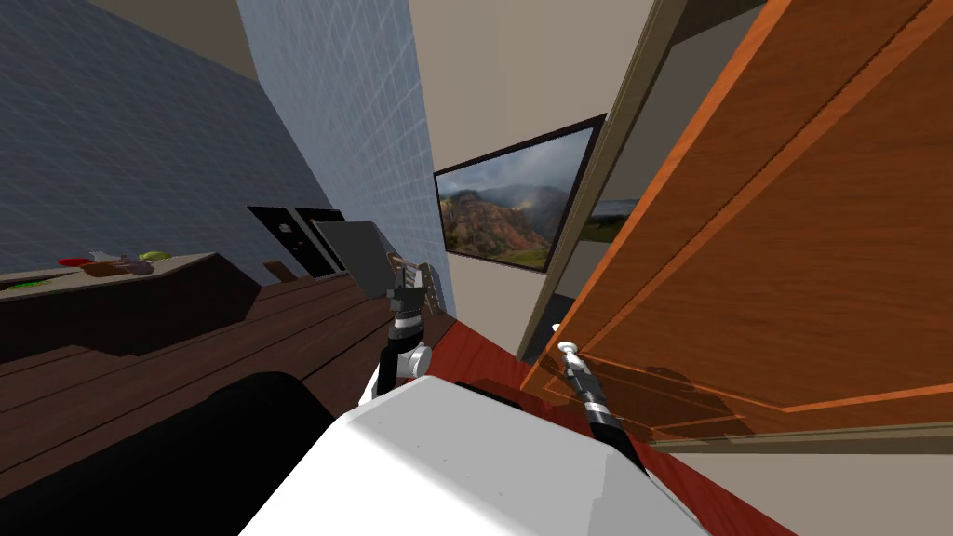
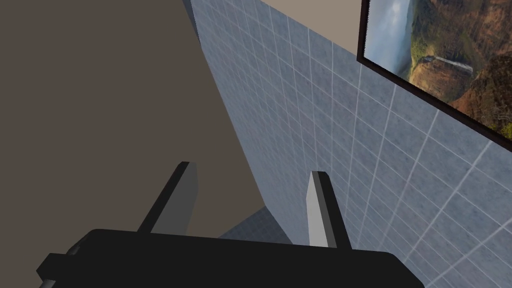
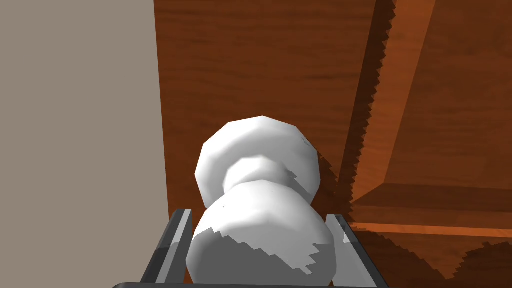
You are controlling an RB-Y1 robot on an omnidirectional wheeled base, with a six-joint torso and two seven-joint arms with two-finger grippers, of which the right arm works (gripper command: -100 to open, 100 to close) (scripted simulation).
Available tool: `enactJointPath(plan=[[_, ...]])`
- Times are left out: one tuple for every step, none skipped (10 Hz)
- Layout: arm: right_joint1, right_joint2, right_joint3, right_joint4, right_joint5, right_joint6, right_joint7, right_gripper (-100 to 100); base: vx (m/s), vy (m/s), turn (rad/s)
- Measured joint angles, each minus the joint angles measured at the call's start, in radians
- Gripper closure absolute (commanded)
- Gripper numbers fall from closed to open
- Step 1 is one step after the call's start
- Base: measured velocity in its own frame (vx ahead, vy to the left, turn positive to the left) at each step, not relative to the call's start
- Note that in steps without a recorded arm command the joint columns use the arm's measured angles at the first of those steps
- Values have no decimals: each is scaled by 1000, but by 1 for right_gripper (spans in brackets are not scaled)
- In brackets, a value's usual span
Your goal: Pull the door open
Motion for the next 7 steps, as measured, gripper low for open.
enactJointPath(plan=[[2,-6,11,4,4,-15,-12,100,-199,-37,110],[11,-17,19,-5,7,-25,-19,100,-206,-14,90],[12,-27,30,4,11,-41,-32,100,-208,-42,111],[19,-39,42,8,16,-58,-47,100,-204,-75,128],[25,-48,56,18,21,-77,-63,100,-226,-101,140],[30,-56,72,26,27,-99,-79,100,-216,-92,107],[49,-71,83,5,30,-108,-86,100,-94,-35,17]])
